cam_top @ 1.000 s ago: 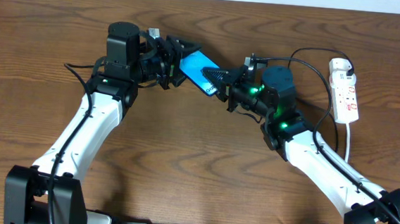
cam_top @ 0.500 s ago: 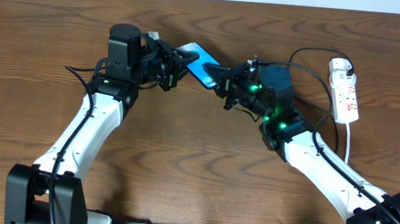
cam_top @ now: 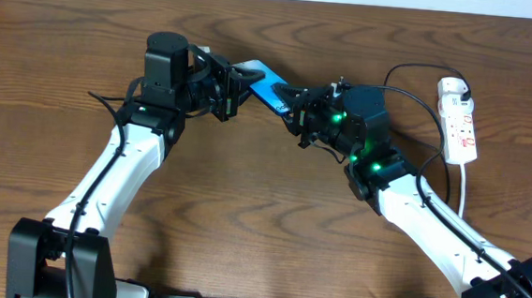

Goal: Plug charger to phone and switch on socket
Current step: 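Bring the left gripper back and regrasp the phone's left edge, then open the right gripper and withdraw it from the phone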

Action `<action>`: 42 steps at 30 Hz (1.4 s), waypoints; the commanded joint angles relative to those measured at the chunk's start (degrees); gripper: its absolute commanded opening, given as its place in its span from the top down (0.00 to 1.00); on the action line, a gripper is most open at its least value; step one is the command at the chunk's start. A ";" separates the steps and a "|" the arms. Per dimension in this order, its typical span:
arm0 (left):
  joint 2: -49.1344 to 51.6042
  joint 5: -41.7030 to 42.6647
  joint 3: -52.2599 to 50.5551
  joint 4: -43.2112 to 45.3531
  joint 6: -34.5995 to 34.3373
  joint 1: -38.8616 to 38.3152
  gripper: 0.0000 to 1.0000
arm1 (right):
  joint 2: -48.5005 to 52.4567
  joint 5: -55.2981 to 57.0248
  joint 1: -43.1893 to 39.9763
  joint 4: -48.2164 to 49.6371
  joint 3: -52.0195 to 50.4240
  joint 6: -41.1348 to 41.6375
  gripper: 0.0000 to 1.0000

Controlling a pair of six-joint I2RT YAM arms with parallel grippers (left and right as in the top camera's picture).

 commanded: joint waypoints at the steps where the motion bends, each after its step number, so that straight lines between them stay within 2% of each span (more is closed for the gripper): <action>1: -1.22 0.00 1.33 1.79 -3.82 -0.13 0.92 | 1.57 0.37 0.96 -1.75 -1.73 -5.57 0.75; 3: -1.22 -0.72 1.33 1.79 -1.70 -0.11 0.92 | 1.57 0.39 0.92 -1.75 -1.73 -6.64 0.72; 8: -1.20 -2.86 1.31 1.77 9.51 -0.11 0.93 | 1.57 2.40 0.81 -1.73 -1.73 -14.23 0.66; 11: -1.20 -3.48 1.31 1.77 19.28 -0.13 0.92 | 1.57 6.08 0.81 -1.73 -1.73 -25.57 0.59; 13: -1.20 -3.43 1.31 1.20 29.11 -0.13 0.93 | 1.57 9.07 0.81 -1.73 -1.73 -36.09 0.55; 15: -1.20 -3.43 1.31 -0.33 35.93 -0.13 0.93 | 1.57 10.73 0.81 -1.75 -1.73 -45.44 0.51; 19: -1.20 -3.43 1.31 -3.41 42.91 -0.13 0.93 | 1.57 12.61 0.79 -1.70 -1.73 -61.90 0.33; 20: -1.20 -3.43 1.31 -3.96 43.71 -0.13 0.93 | 1.55 12.74 0.68 -1.68 -1.73 -64.35 0.30; 22: -1.20 -3.43 1.31 -5.29 45.00 -0.13 0.92 | 1.49 13.25 0.17 -1.70 -1.73 -68.02 0.15; 26: -1.16 -3.43 1.31 -7.17 46.05 -0.13 0.93 | 1.40 13.51 -1.38 -2.01 -1.73 -72.32 0.01; 30: -1.11 -3.43 1.31 -8.74 46.88 -0.13 0.92 | 1.22 15.06 -3.50 -5.05 -1.70 -74.64 0.01; 36: -1.11 -3.43 1.31 -11.85 54.90 -0.13 0.92 | -3.98 20.81 -6.75 -18.67 -1.70 -74.58 0.01; 42: -1.11 -4.52 1.01 -12.55 55.93 -0.13 0.93 | -14.56 27.54 -7.41 -38.32 -1.22 -74.53 0.01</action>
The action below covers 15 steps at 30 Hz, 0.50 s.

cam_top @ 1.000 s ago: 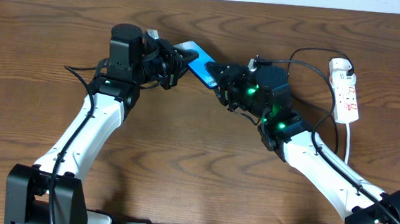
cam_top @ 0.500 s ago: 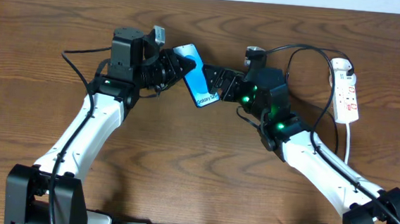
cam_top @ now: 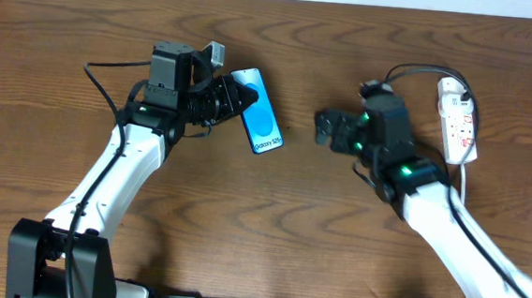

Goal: Plug charger to phone and switch on socket
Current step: 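Open the right gripper and withdraw it from the phone, then move the right gripper toward the charger cable near the power strip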

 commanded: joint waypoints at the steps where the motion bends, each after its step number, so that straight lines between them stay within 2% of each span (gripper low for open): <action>1: -1.09 -0.44 0.96 0.26 2.56 0.11 0.93 | -7.96 6.99 -0.24 -8.66 0.57 -1.14 0.01; 3: -1.09 -1.42 0.94 0.15 2.54 0.11 0.93 | -11.74 7.58 -0.22 -14.38 0.57 -1.16 0.01; 7: -1.09 -1.36 0.94 0.15 2.51 0.11 0.93 | -16.92 7.58 -0.22 -19.78 0.57 -1.16 0.01; 15: -1.09 -1.09 0.94 -1.99 0.09 0.07 0.93 | -17.14 7.65 -0.22 -16.09 0.57 -1.42 0.01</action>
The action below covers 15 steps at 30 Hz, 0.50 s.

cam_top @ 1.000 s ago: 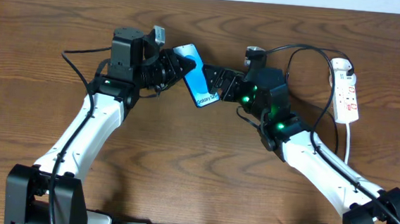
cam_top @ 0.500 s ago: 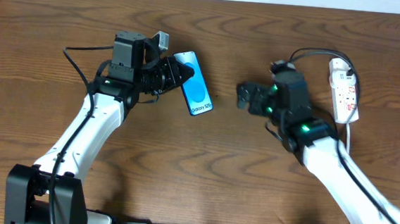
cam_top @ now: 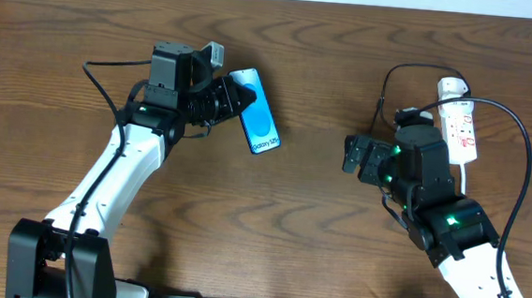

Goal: Plug charger to phone and switch on socket
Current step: 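Move the right gripper toward the charger cable near the power strip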

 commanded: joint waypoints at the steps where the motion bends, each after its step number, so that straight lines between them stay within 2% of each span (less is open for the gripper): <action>1: -1.09 0.35 0.94 -1.60 -1.01 0.07 0.93 | 0.59 1.11 -0.22 2.71 0.55 -2.23 0.01; 6: -1.09 0.31 0.94 -5.62 -0.96 0.07 0.93 | 1.14 1.38 -0.74 0.50 3.37 -2.10 0.03; 12: -1.09 0.31 0.94 -5.97 -0.92 0.07 0.93 | 7.89 5.40 -3.19 -14.84 14.38 2.93 0.08; 15: -1.09 0.31 0.94 -5.97 -0.92 0.07 0.93 | 13.22 5.29 -4.02 -18.64 18.58 5.55 0.13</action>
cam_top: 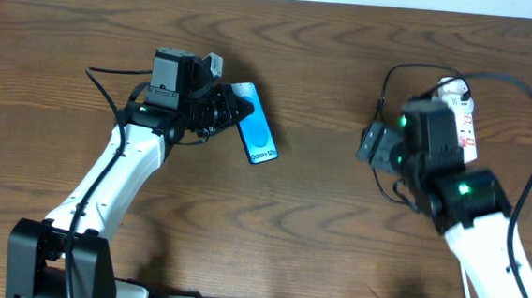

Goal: Plug charger to phone and switch on socket
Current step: 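Move the right gripper toward the charger cable near the power strip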

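The blue phone [259, 134] lies slanted, screen up, left of the table's middle. My left gripper [232, 110] is at its upper left end, shut on its edge. My right gripper [371, 143] hangs well right of the phone, beside the white socket strip [466, 114], which my right arm partly covers. A black charger cable [386, 84] loops from the strip down past the right gripper. Its plug end is hidden, and no cable shows at the phone. The overhead view does not show whether the right jaws are open.
The socket strip sits near the table's right edge with its own lead running off toward the front. The far edge of the wooden table [317, 218] meets a white wall. Bare wood lies between the phone and the right arm.
My right arm has moved a little farther right and back, and now covers part of the socket strip. The phone and my left gripper have shifted slightly toward the front.
Both grippers met at the phone, the left at its upper end and the right at its lower end. Then the right gripper was clear of the phone, right of it. It stood farther right each time, and is now beside the strip, while the left kept hold.
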Action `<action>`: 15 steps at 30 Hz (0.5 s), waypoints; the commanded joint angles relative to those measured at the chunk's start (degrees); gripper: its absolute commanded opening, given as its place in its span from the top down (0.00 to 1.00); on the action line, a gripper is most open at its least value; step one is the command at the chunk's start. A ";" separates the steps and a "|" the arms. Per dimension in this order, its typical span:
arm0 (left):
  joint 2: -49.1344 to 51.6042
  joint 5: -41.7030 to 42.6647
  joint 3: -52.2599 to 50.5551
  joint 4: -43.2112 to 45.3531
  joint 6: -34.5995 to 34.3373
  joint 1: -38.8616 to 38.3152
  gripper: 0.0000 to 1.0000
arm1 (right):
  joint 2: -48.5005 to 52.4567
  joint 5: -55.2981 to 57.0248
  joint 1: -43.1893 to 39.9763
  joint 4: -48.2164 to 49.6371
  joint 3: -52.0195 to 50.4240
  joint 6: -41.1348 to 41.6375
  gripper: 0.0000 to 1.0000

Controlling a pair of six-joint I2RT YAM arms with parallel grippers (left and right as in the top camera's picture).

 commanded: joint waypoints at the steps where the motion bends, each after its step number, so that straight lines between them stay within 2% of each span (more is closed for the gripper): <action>1: -1.09 0.33 0.94 0.28 -0.02 0.07 0.93 | 7.17 1.66 -1.25 -2.71 5.33 4.42 0.15; 7: -1.09 0.35 0.94 0.24 -0.07 0.07 0.93 | 21.33 1.51 -2.12 -1.38 8.15 8.90 0.35; 12: -1.09 0.37 0.94 0.20 -0.09 0.07 0.93 | 29.99 1.49 -3.56 3.45 8.15 10.93 0.41; 15: -1.09 0.35 0.94 -0.15 -0.09 0.07 0.93 | 33.48 2.19 -3.80 7.41 8.13 10.82 0.41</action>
